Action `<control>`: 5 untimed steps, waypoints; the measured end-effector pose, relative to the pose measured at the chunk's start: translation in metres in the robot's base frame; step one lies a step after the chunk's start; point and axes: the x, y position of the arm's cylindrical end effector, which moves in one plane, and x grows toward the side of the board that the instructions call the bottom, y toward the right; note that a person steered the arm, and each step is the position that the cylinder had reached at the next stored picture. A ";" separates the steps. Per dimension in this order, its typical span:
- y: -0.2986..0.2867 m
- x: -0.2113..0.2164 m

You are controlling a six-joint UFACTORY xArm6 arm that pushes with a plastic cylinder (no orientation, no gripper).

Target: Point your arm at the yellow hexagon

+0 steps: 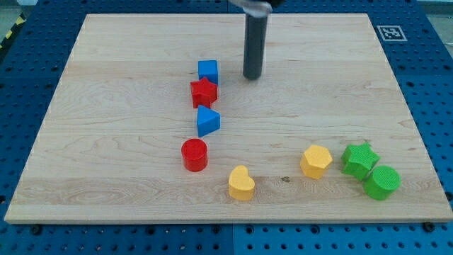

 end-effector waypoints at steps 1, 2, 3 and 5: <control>0.000 0.049; 0.000 0.054; 0.000 0.054; 0.000 0.054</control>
